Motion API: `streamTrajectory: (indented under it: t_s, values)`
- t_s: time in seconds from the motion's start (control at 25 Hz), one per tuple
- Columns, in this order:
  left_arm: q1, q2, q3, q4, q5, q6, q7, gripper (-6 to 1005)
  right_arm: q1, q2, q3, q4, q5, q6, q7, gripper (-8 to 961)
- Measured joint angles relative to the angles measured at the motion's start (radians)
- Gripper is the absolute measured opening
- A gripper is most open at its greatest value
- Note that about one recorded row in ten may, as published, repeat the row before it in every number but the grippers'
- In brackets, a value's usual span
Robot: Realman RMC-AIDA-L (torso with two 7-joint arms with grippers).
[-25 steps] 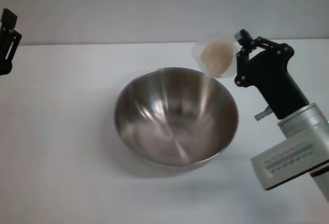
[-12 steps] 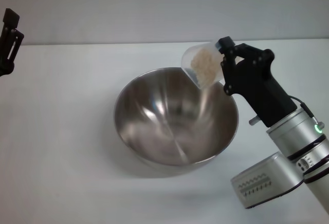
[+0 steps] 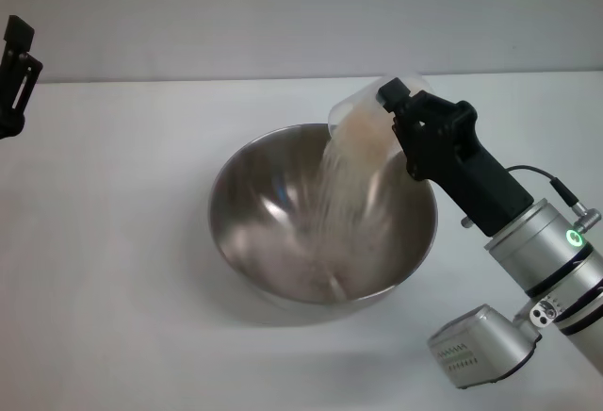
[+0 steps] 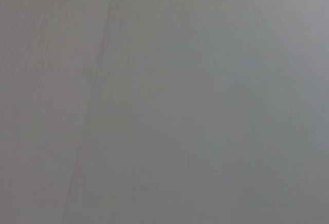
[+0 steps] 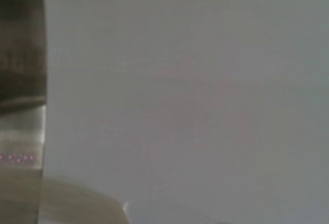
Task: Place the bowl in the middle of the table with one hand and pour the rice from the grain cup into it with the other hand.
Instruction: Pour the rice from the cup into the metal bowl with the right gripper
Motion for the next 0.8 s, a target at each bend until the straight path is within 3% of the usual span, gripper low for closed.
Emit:
streamTrajectory:
  t_s: [0.8]
  values:
    - [-0.011, -0.001, 0.003, 0.008, 0.001, -0.006, -0.002, 810, 0.030, -0.004, -0.001, -0.188, -0.213, -0.003, -0.024, 7]
